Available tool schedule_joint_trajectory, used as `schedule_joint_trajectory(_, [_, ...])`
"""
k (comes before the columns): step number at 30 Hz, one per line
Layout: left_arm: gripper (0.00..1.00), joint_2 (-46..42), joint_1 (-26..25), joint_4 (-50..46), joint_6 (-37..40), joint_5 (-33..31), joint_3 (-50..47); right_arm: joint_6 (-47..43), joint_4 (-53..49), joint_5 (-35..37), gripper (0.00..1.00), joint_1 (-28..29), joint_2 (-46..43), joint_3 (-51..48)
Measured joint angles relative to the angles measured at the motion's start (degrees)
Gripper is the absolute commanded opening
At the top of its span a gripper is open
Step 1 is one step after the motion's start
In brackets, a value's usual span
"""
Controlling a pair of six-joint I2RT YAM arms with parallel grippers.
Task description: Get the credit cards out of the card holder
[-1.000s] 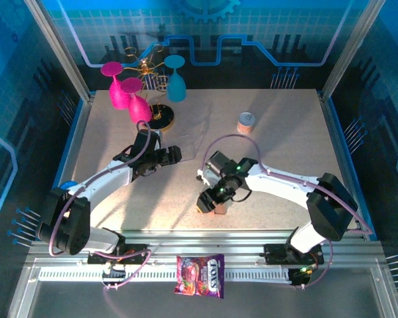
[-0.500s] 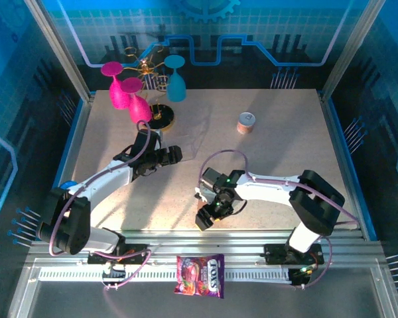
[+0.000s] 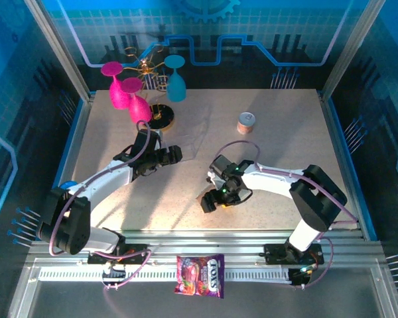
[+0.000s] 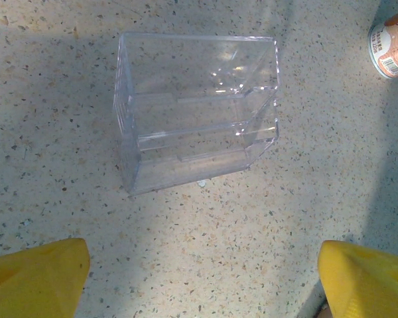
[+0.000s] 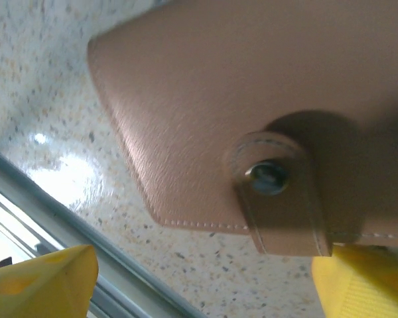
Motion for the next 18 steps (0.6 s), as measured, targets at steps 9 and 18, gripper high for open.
schedule_joint_trajectory(9, [0.91, 0.0, 0.0, 0.0, 0.0, 0.0, 0.0, 1.7, 1.3, 2.8, 0.85, -1.0, 4.7, 6.0])
schedule_joint_trajectory(18, [0.8, -1.1, -1.0, -1.0, -0.9, 1.4, 0.0, -2.6, -2.3, 9.0, 0.8, -1.7, 5.6, 11.6])
